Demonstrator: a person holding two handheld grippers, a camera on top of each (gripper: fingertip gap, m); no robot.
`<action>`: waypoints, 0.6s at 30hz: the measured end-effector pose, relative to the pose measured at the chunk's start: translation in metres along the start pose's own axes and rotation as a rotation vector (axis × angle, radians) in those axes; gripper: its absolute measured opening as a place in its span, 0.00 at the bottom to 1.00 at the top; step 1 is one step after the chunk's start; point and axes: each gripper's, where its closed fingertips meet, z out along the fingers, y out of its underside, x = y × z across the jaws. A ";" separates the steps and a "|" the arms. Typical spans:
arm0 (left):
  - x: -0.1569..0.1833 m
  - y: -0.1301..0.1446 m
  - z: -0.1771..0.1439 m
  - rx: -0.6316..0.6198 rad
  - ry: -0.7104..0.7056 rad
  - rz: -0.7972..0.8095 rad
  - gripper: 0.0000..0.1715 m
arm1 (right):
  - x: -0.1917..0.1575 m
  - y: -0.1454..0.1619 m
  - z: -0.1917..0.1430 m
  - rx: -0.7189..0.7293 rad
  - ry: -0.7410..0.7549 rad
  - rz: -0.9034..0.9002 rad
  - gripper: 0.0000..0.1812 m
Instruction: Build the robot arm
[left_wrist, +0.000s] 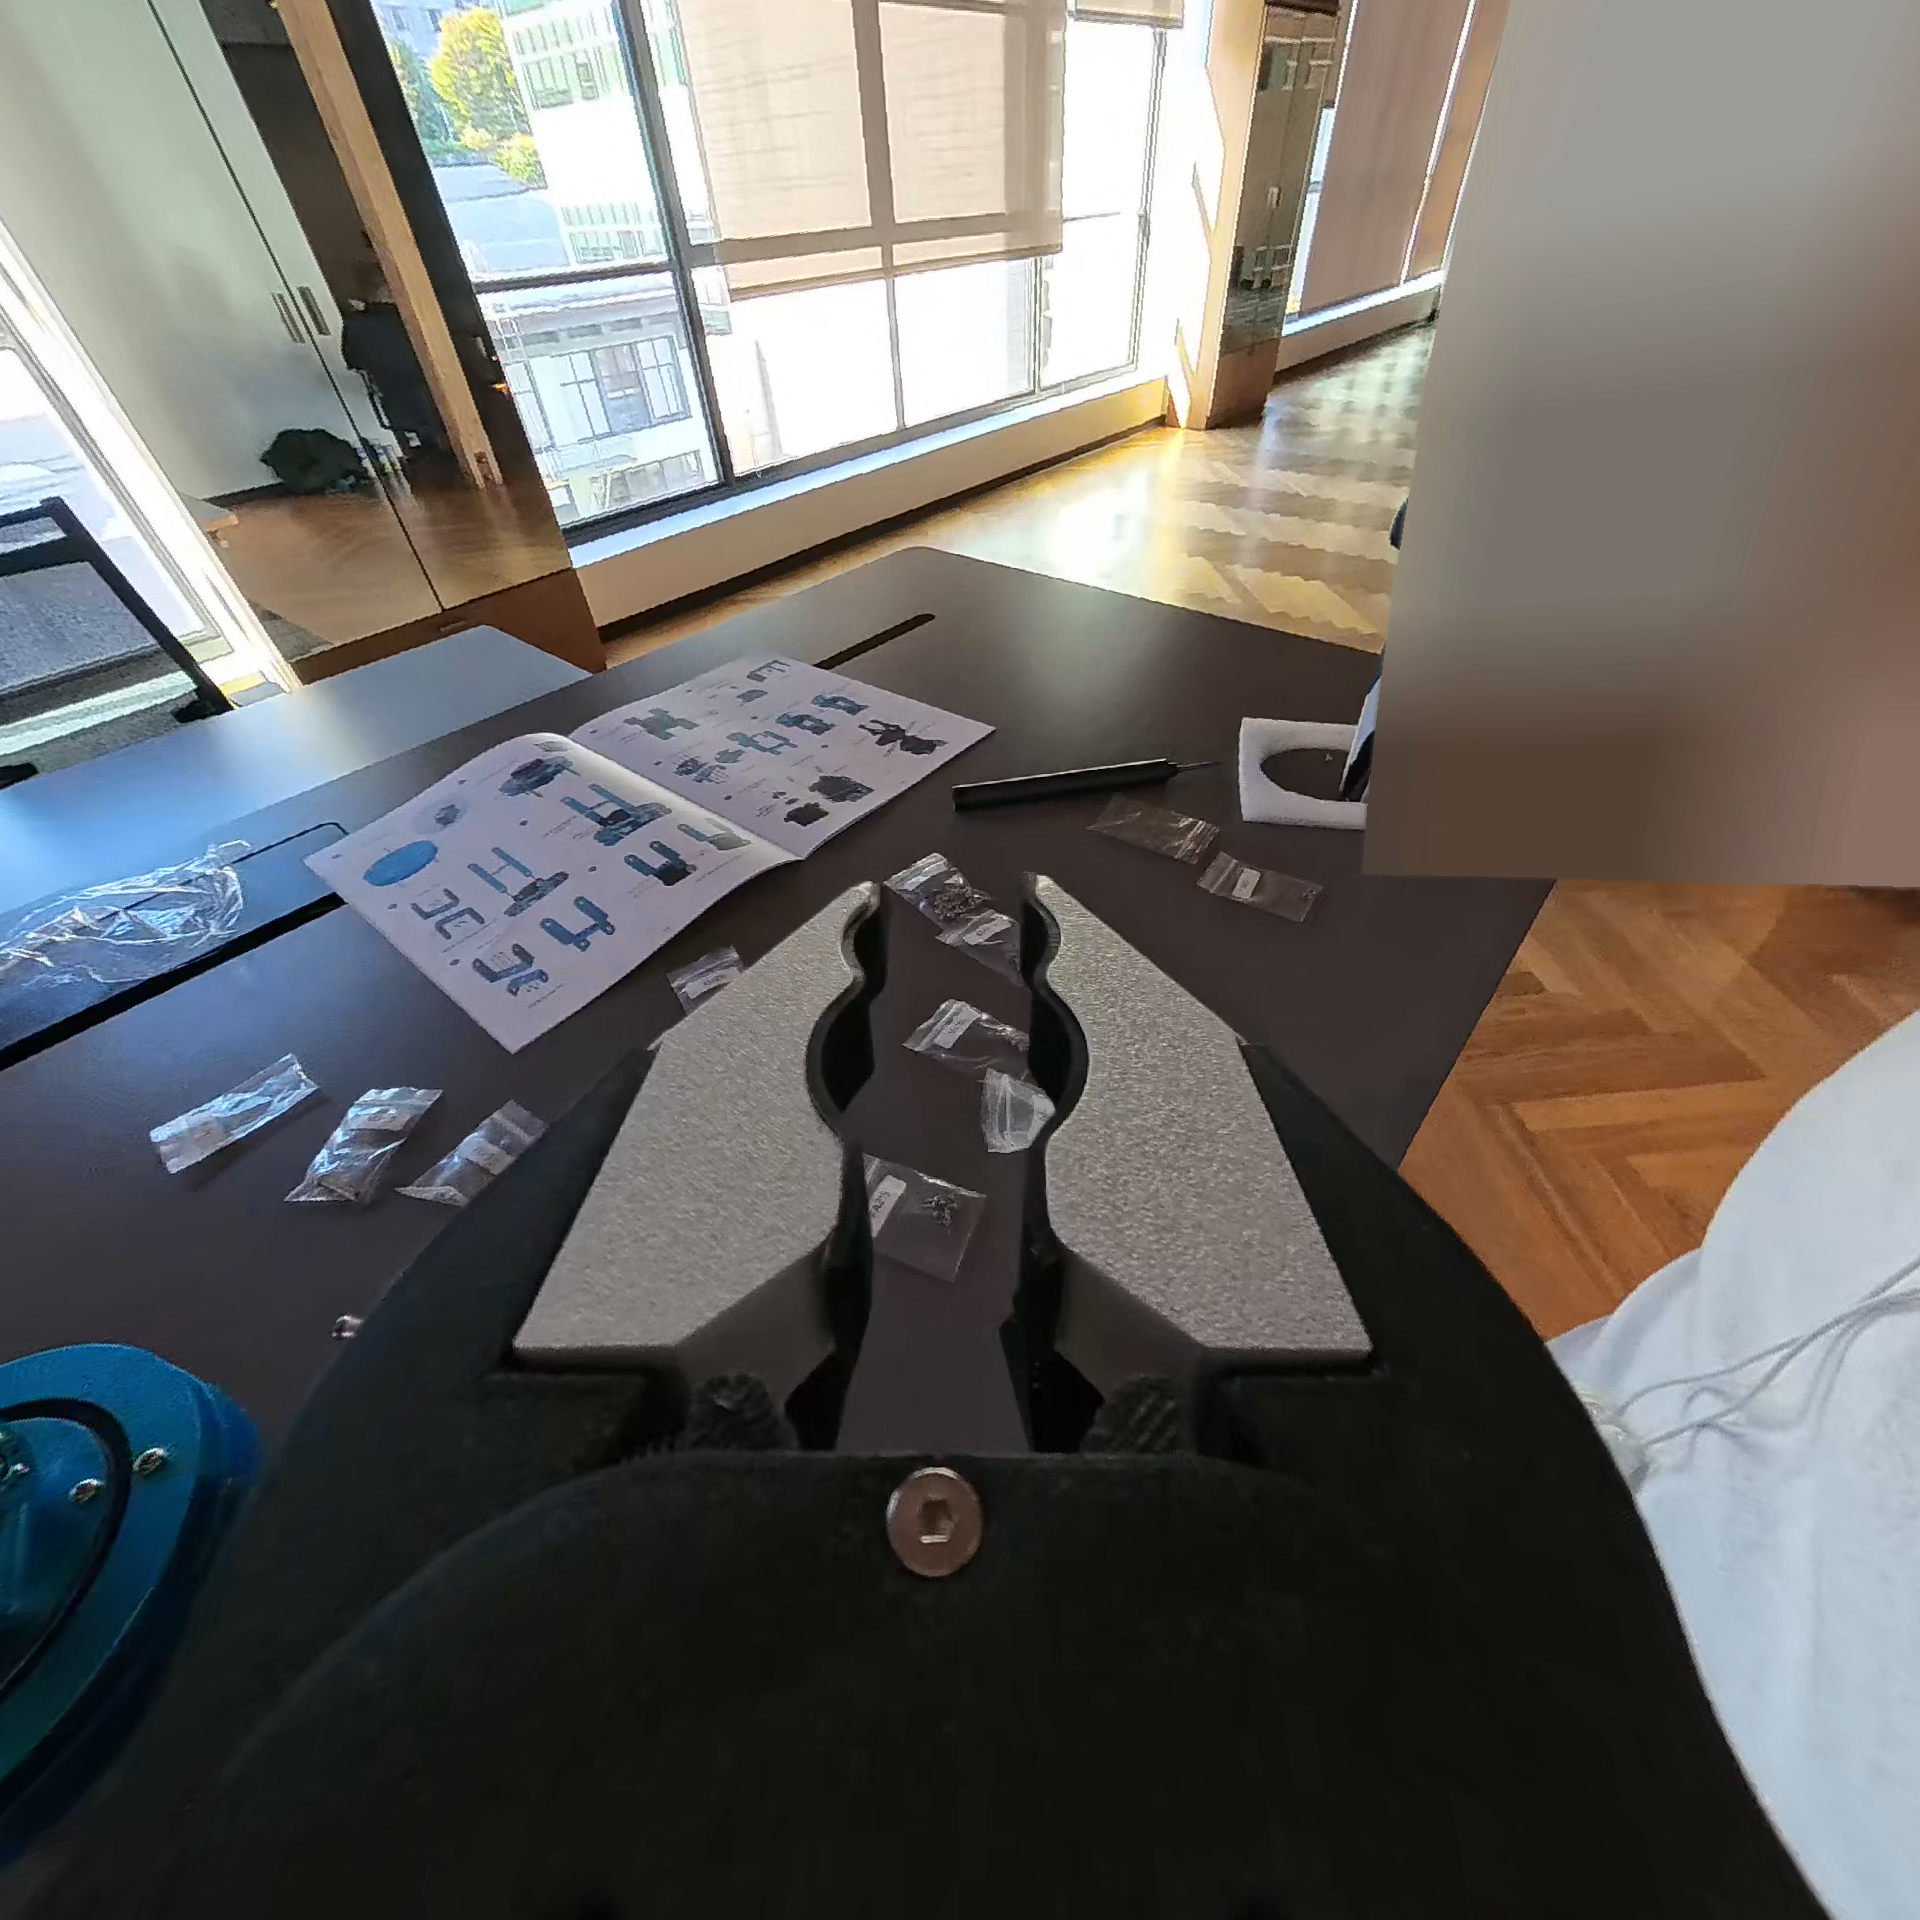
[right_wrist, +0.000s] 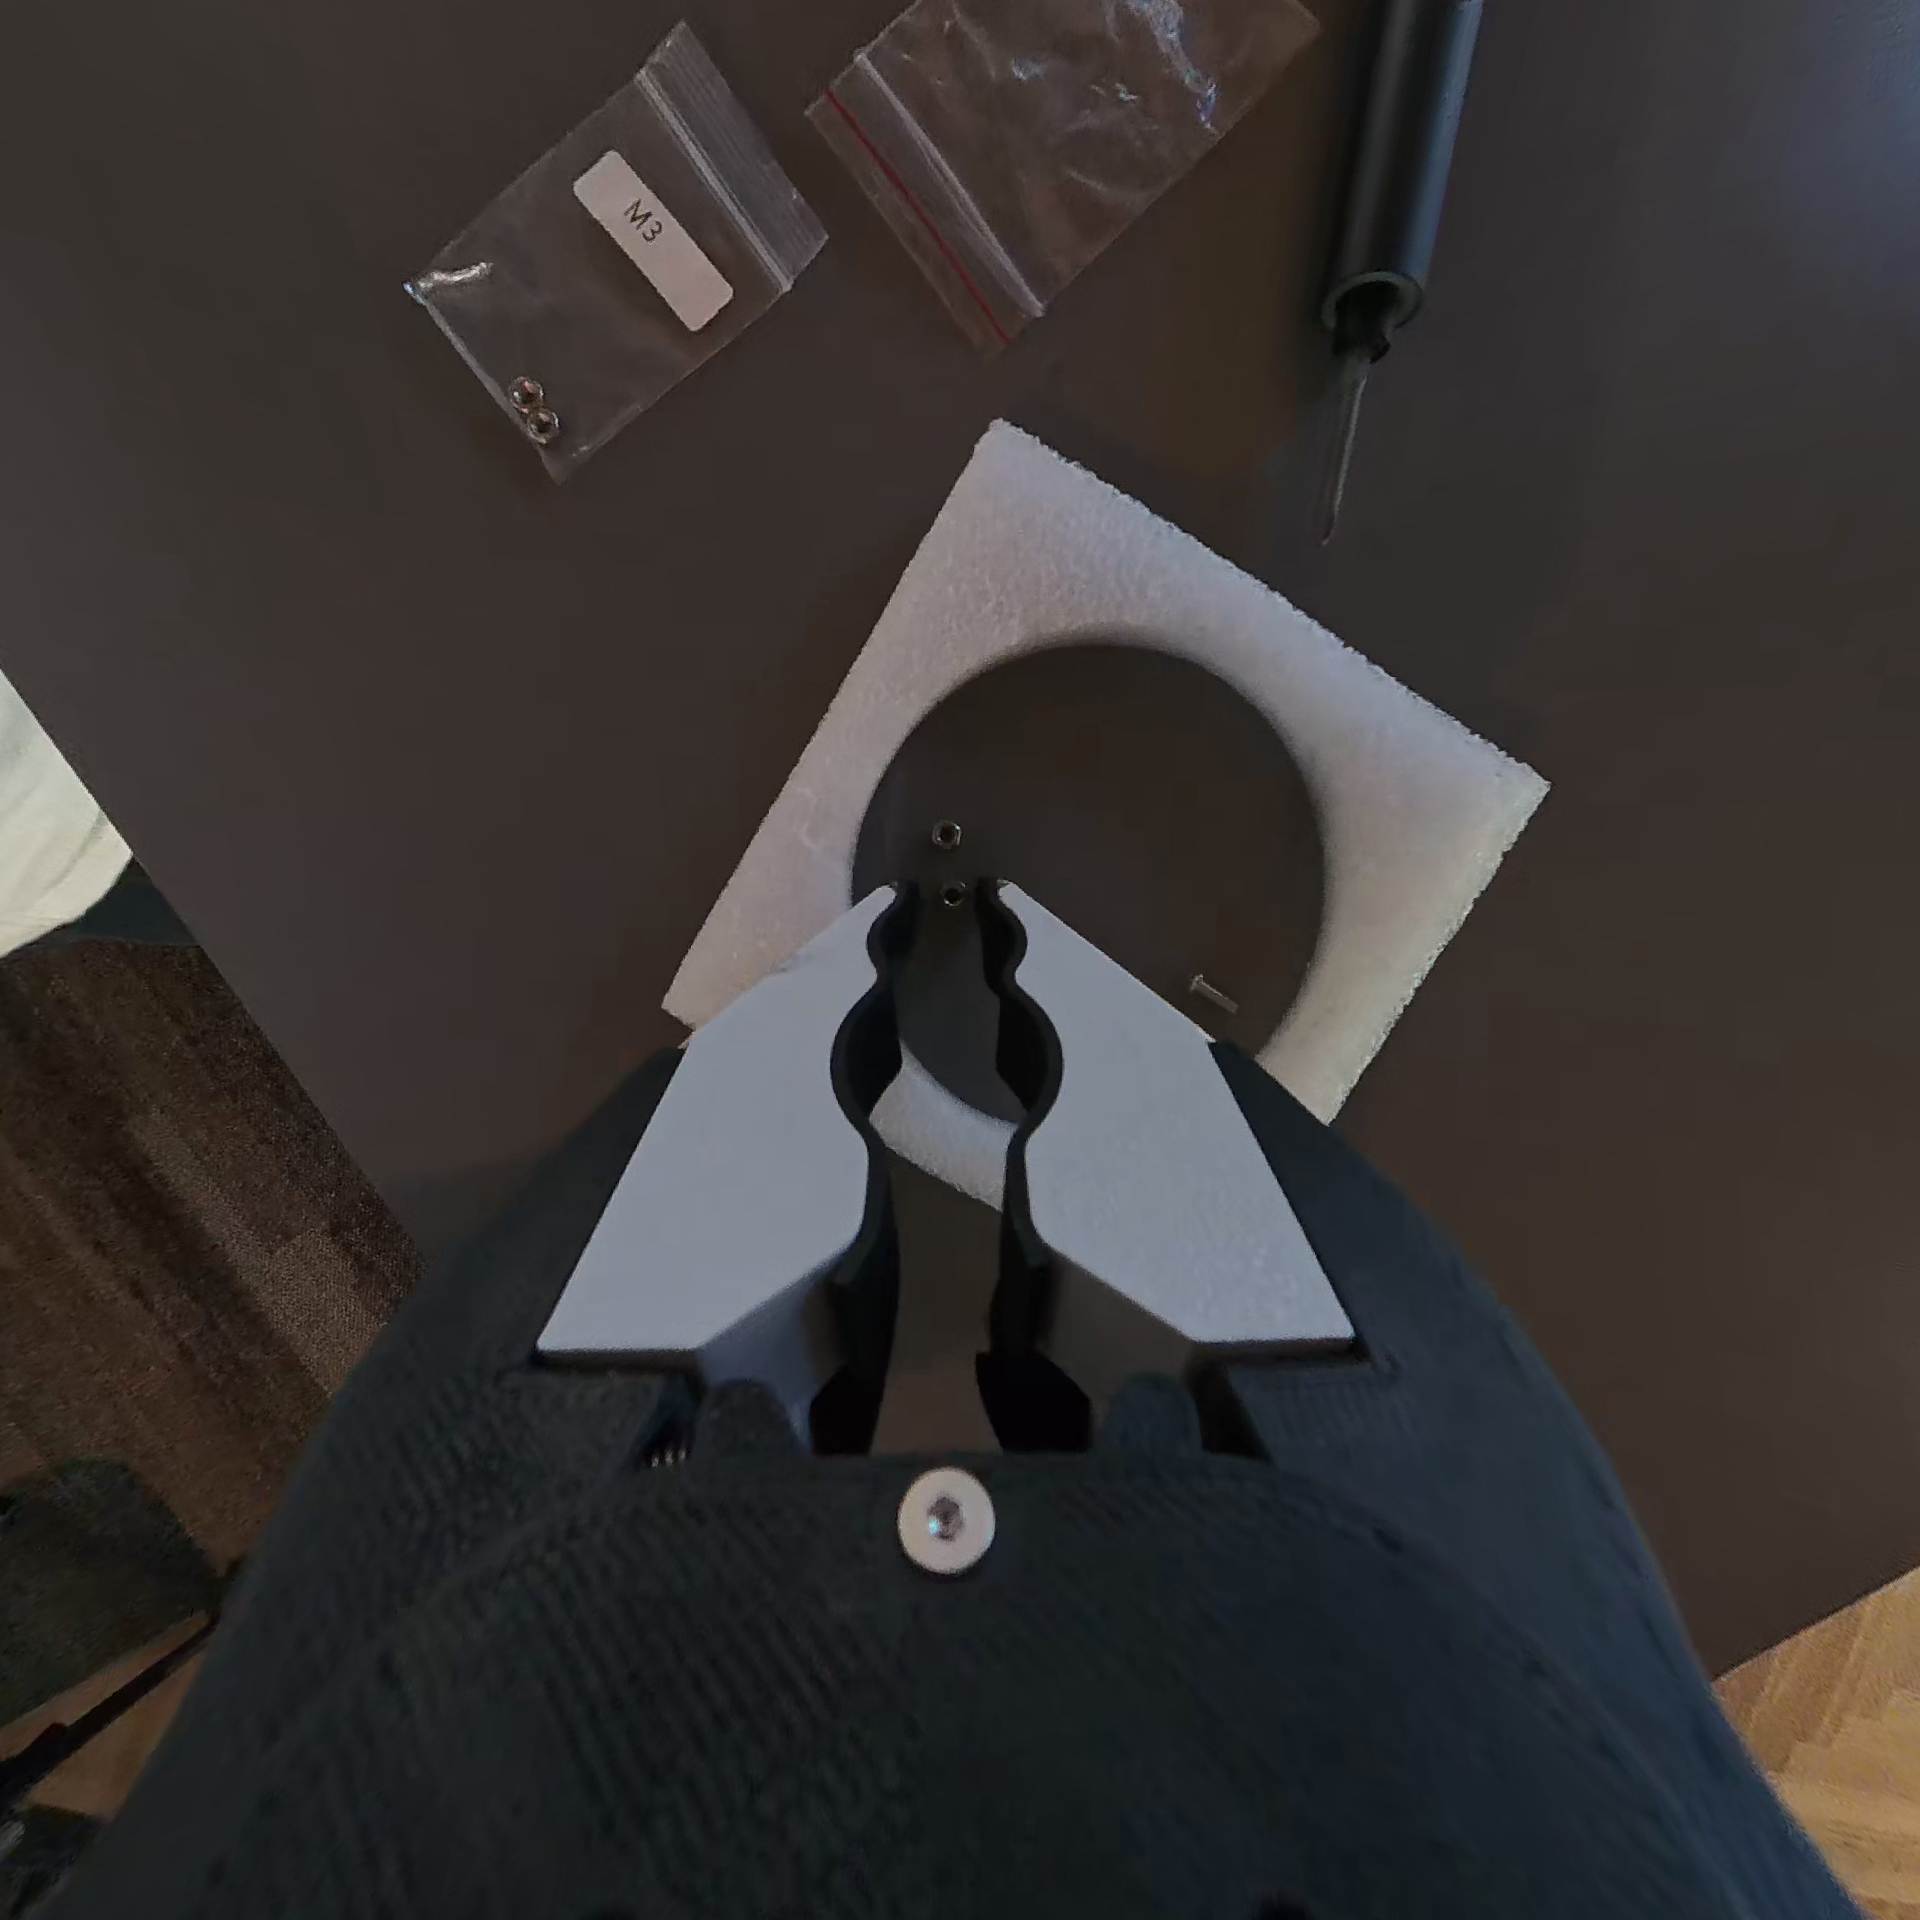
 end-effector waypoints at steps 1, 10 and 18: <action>0.001 0.000 0.001 0.000 0.003 -0.004 0.14 | 0.000 0.000 0.000 0.002 -0.004 0.001 0.05; 0.010 0.006 0.005 -0.011 0.015 -0.021 0.14 | 0.006 -0.002 -0.005 0.037 0.043 -0.024 0.03; 0.033 0.013 0.023 0.102 0.392 -0.452 0.14 | -0.050 -0.165 -0.064 0.568 0.135 -0.335 0.02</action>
